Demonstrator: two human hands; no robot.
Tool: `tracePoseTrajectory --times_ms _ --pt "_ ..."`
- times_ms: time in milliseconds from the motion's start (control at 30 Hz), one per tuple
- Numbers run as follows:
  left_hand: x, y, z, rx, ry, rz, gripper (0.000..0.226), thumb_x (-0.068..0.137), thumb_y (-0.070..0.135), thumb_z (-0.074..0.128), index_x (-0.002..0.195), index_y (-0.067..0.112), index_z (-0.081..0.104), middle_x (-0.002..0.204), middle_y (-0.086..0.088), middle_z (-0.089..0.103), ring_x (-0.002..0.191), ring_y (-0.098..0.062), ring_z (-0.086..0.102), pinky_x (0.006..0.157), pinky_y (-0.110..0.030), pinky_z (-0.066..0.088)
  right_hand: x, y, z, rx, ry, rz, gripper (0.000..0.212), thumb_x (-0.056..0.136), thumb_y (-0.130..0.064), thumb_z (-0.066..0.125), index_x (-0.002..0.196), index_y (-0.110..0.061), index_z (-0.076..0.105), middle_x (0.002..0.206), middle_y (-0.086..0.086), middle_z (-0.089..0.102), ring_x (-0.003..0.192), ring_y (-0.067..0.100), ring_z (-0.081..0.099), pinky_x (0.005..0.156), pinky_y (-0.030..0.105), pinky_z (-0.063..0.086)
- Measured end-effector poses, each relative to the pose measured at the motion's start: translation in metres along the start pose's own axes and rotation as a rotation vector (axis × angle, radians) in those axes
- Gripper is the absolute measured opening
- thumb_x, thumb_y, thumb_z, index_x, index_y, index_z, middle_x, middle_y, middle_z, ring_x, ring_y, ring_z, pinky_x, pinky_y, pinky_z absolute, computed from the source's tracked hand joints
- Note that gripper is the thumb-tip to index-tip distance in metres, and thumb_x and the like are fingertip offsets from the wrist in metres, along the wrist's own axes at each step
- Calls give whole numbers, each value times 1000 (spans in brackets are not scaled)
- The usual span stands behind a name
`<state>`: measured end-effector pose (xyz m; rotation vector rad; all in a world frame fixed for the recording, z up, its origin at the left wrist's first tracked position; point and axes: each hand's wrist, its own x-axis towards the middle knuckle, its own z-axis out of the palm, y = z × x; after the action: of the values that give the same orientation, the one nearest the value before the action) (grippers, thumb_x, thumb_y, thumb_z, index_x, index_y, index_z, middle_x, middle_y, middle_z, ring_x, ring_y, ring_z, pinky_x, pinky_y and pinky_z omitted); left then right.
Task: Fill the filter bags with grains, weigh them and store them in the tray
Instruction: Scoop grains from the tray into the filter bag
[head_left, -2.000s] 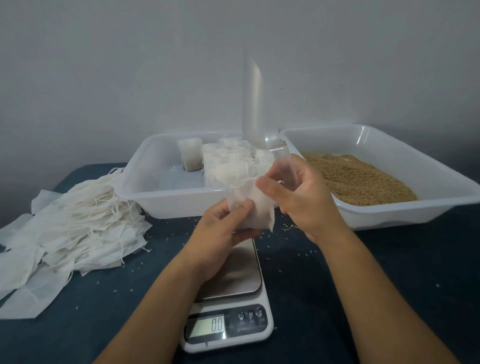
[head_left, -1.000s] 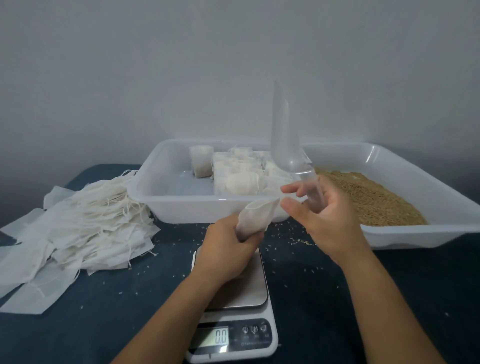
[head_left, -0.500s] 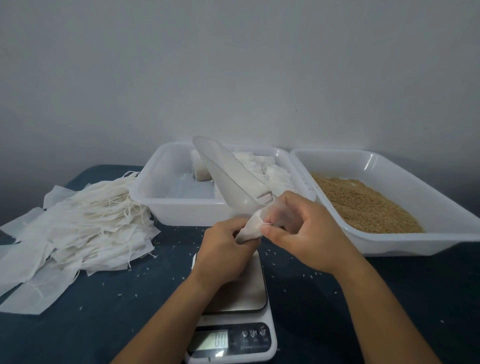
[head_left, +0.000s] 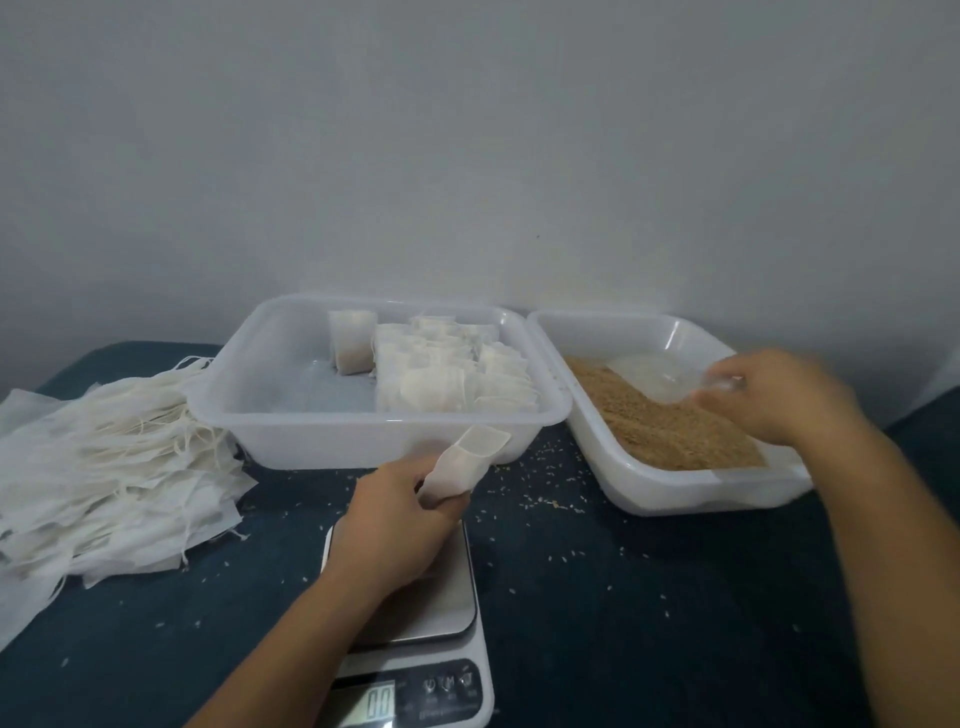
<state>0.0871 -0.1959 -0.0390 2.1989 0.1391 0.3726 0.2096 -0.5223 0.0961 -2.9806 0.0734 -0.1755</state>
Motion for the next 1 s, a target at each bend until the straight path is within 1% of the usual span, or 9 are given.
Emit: tracePoseTrajectory --times_ms 100,167,233,300,433,633,733,833,1000 --pt "-2 3 1 20 0 -15 8 91 43 68 87 37 65 72 15 68 67 -11 64 65 -38 56 8 7 -2 -185 -115 50 31 87 -56 68 107 -33 75 108 -2 69 96 24 63 88 41 56" --pt "-2 4 2 22 9 -15 12 91 39 69 85 29 68 72 10 69 69 -12 65 67 -41 58 10 4 2 -238 -142 50 35 85 -61 66 99 -30 74 98 -4 68 88 20 63 78 37 55" --pt "-3 5 4 26 14 -10 10 90 36 71 84 28 69 72 10 69 69 -9 64 61 -30 56 11 -1 10 -256 -169 35 38 86 -63 66 99 -28 71 95 -5 66 83 17 61 63 31 45" --pt "-5 7 5 17 21 -10 11 90 35 72 82 28 70 71 12 68 71 -4 63 48 -14 46 13 -5 22 -244 -181 28 40 87 -62 66 106 -27 68 98 -5 65 84 17 60 61 31 42" --pt "-6 9 6 30 7 -1 15 90 37 73 80 28 67 73 16 68 74 -1 62 51 -14 45 19 -15 46 -188 -148 12 31 87 -52 64 95 -22 69 90 -4 65 77 16 60 58 30 40" --pt "-7 11 6 24 14 37 14 90 37 72 82 30 63 70 10 67 70 -9 60 54 -21 42 24 -23 63 -61 -118 6 35 91 -43 67 72 -14 65 72 1 65 65 18 61 52 28 37" --pt "-8 11 7 24 20 28 23 90 36 73 78 19 63 71 4 65 63 -9 54 54 -17 42 18 -19 63 -23 -85 38 33 92 -44 64 77 -14 66 75 2 65 66 19 59 52 28 36" --pt "-8 13 8 10 12 17 19 90 34 74 79 21 66 73 10 67 72 -6 57 64 -9 43 9 -12 61 27 -25 83 29 95 -43 60 84 -15 63 83 3 64 70 20 58 51 30 34" --pt "-10 16 4 14 13 12 15 89 33 74 79 25 67 78 19 67 80 1 57 67 -3 41 -7 -12 62 198 108 95 32 94 -31 56 66 -17 49 70 3 56 61 21 51 49 30 30"
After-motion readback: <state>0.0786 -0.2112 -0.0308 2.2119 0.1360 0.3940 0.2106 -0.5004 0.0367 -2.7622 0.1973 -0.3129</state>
